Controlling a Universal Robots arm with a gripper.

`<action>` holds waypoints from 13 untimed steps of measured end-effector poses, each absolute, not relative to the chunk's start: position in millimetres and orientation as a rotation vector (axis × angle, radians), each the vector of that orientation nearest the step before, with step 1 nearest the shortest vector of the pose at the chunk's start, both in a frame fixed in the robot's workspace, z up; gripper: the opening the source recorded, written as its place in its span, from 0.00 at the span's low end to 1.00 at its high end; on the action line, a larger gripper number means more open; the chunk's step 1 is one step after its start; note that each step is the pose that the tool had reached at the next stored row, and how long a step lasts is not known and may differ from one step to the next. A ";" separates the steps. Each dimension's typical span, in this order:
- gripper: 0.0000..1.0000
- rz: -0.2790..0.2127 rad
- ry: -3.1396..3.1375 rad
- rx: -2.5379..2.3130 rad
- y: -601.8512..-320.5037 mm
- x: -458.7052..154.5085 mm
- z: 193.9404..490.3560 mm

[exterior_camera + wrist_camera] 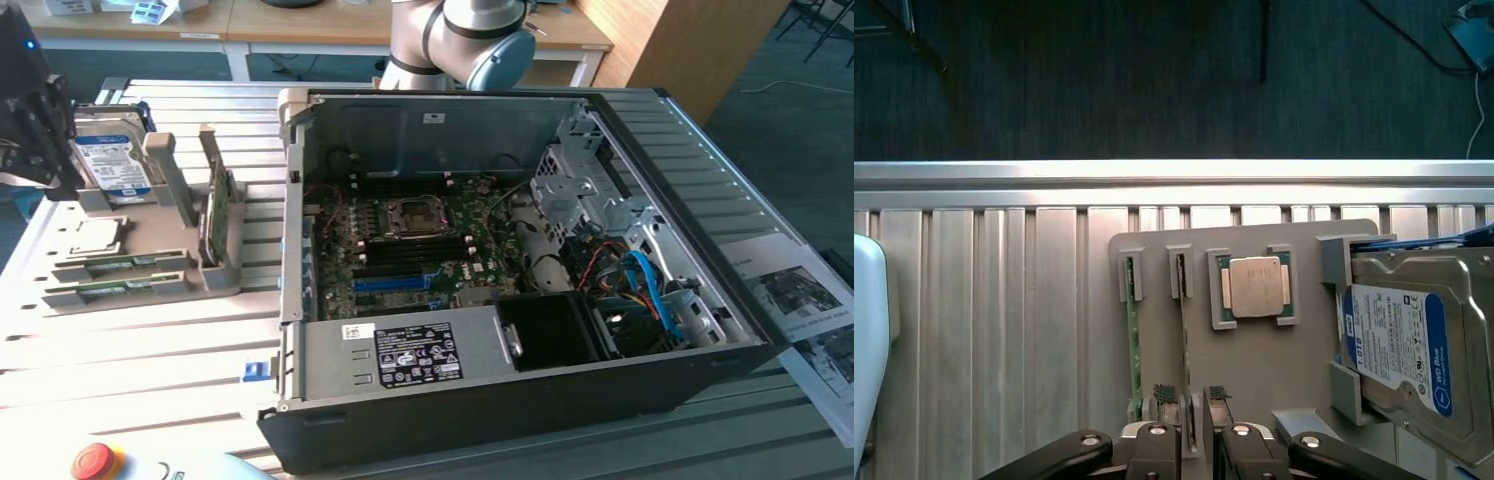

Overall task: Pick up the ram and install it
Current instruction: 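Pick up the ram and move it above insertion slot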

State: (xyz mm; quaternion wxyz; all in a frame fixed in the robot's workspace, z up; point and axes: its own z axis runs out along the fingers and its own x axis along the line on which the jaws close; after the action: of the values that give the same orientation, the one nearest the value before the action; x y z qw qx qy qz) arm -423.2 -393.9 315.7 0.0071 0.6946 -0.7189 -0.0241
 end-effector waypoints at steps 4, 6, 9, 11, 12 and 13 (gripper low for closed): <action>0.24 -0.075 -2.248 2.173 -393.9 -423.2 304.0; 0.24 -0.075 -2.248 2.173 -393.9 -423.2 288.7; 0.24 -0.075 -2.248 2.173 -393.9 -423.2 280.7; 0.24 -0.075 -2.248 2.173 -393.9 -423.2 277.0; 0.24 -0.075 -2.248 2.173 -393.9 -423.2 275.2; 0.24 -0.075 -2.248 2.173 -393.9 -423.2 273.4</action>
State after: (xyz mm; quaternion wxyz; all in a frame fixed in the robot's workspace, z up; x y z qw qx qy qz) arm -423.2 -393.9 273.4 0.0070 0.6947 -0.7189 -0.0241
